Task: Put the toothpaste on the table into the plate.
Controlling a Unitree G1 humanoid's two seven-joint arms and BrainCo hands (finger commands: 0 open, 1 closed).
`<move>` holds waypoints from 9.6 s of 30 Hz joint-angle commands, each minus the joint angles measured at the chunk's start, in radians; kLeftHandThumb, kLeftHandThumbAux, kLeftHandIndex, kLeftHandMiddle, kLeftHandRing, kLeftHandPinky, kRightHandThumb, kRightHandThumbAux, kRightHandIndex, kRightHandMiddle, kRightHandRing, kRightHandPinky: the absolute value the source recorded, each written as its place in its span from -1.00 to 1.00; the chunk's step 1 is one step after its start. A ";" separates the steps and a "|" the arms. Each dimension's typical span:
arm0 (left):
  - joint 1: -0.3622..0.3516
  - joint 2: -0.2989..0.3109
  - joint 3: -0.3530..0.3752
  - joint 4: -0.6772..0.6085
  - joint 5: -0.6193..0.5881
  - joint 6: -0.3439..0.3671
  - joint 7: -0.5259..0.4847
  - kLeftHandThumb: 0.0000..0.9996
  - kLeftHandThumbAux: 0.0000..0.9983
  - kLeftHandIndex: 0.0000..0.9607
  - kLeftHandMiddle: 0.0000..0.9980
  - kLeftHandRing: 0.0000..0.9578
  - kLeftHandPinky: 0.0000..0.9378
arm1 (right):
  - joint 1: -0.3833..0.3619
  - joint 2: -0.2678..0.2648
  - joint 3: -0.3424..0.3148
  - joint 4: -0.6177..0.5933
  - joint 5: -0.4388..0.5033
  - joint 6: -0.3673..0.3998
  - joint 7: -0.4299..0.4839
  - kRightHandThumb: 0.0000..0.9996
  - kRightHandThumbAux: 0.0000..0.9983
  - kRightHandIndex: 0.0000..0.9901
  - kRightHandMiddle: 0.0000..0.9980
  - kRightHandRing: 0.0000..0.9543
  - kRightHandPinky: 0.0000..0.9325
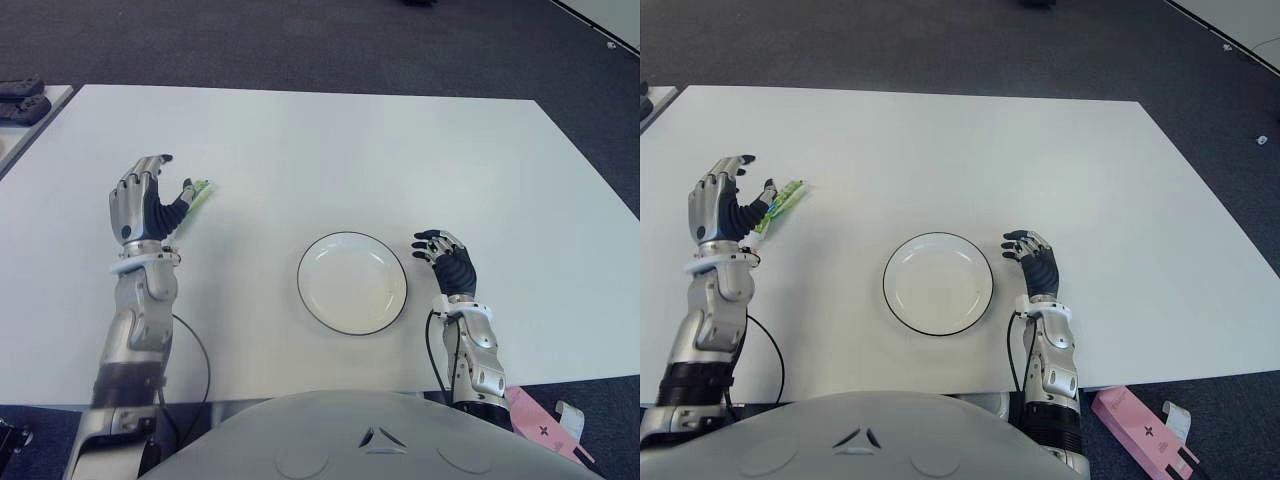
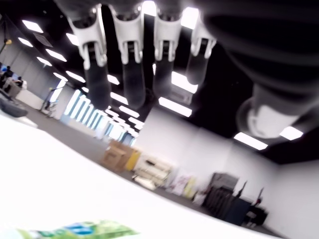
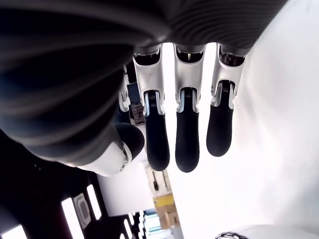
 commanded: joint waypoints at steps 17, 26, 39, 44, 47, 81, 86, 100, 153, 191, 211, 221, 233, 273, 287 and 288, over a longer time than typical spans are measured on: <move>-0.325 0.218 -0.250 0.419 0.050 0.138 -0.217 -0.29 -0.62 -1.00 -1.00 -1.00 -1.00 | -0.009 0.005 -0.004 0.003 0.002 -0.003 -0.005 0.43 0.47 -0.15 -0.11 -0.02 0.01; -0.447 0.252 -0.349 0.638 0.034 0.067 -0.230 -0.20 -0.65 -1.00 -1.00 -1.00 -1.00 | -0.009 0.003 -0.002 0.001 -0.008 -0.008 -0.010 0.42 0.47 -0.15 -0.11 -0.02 0.02; -0.554 0.249 -0.476 0.854 0.027 -0.020 -0.310 -0.24 -0.61 -1.00 -1.00 -1.00 -1.00 | 0.001 -0.002 0.002 -0.011 -0.016 -0.004 -0.010 0.42 0.47 -0.15 -0.11 -0.02 0.02; -0.599 0.247 -0.533 0.942 0.027 -0.076 -0.362 -0.26 -0.60 -1.00 -1.00 -1.00 -0.99 | 0.007 0.000 0.002 -0.020 -0.009 -0.001 -0.006 0.42 0.47 -0.15 -0.10 -0.02 0.02; -0.614 0.248 -0.556 0.967 0.025 -0.095 -0.381 -0.27 -0.60 -1.00 -1.00 -1.00 -0.99 | 0.010 0.000 0.001 -0.023 -0.007 -0.002 -0.005 0.42 0.47 -0.15 -0.10 -0.02 0.02; -0.519 0.179 -0.724 1.042 0.015 -0.140 -0.479 -0.37 -0.56 -1.00 -1.00 -1.00 -0.95 | 0.033 -0.005 0.001 -0.048 -0.001 0.024 -0.011 0.42 0.47 -0.15 -0.11 -0.02 0.02; -0.486 0.160 -0.711 1.036 0.006 -0.088 -0.389 -0.29 -0.50 -0.95 -0.95 -0.98 -0.81 | 0.035 -0.005 -0.001 -0.049 0.003 0.021 -0.009 0.42 0.47 -0.15 -0.11 -0.02 0.01; -0.395 0.083 -0.600 0.980 -0.074 0.088 -0.055 0.22 -0.09 -0.78 -0.66 -0.68 -0.48 | 0.038 -0.003 0.001 -0.061 0.006 0.012 -0.005 0.42 0.47 -0.15 -0.11 -0.02 0.02; -0.347 0.069 -0.526 0.889 -0.131 -0.002 0.228 0.41 0.43 -0.08 0.61 0.66 0.70 | 0.029 0.001 0.011 -0.061 -0.018 0.000 -0.012 0.41 0.47 -0.15 -0.14 -0.08 -0.05; -0.098 0.105 -0.455 0.194 0.014 -0.053 0.317 0.42 0.43 -0.08 0.73 0.80 0.86 | 0.007 0.000 0.011 -0.029 -0.015 0.008 -0.020 0.42 0.47 -0.15 -0.12 -0.04 0.00; -0.005 0.083 -0.469 -0.014 0.065 -0.157 0.314 0.43 0.42 -0.08 0.79 0.87 0.91 | -0.005 0.010 -0.002 -0.006 -0.004 -0.002 -0.021 0.43 0.47 -0.15 -0.11 -0.03 0.01; 0.051 0.103 -0.540 -0.090 0.055 -0.397 0.307 0.44 0.42 -0.08 0.80 0.86 0.88 | -0.006 0.008 -0.001 -0.001 -0.010 -0.008 -0.021 0.43 0.47 -0.15 -0.11 -0.02 0.01; 0.016 0.130 -0.542 -0.048 0.054 -0.628 0.296 0.45 0.41 -0.08 0.80 0.86 0.92 | -0.007 0.009 -0.002 0.007 0.003 -0.015 -0.006 0.43 0.47 -0.15 -0.11 -0.03 0.01; -0.161 0.340 -0.437 0.033 0.205 -0.218 -0.369 -0.07 -0.61 -0.91 -0.67 -0.76 -0.79 | -0.001 0.004 -0.001 0.003 -0.002 -0.016 -0.011 0.42 0.47 -0.15 -0.12 -0.03 0.00; -0.162 0.343 -0.441 0.029 0.218 -0.143 -0.472 -0.07 -0.69 -1.00 -0.98 -1.00 -1.00 | -0.002 0.002 0.001 -0.001 -0.011 -0.012 -0.021 0.42 0.47 -0.15 -0.11 -0.03 0.02; -0.161 0.343 -0.441 0.027 0.214 -0.140 -0.485 -0.06 -0.70 -1.00 -0.99 -1.00 -1.00 | -0.001 0.002 0.001 -0.002 -0.011 -0.012 -0.020 0.42 0.47 -0.15 -0.11 -0.02 0.02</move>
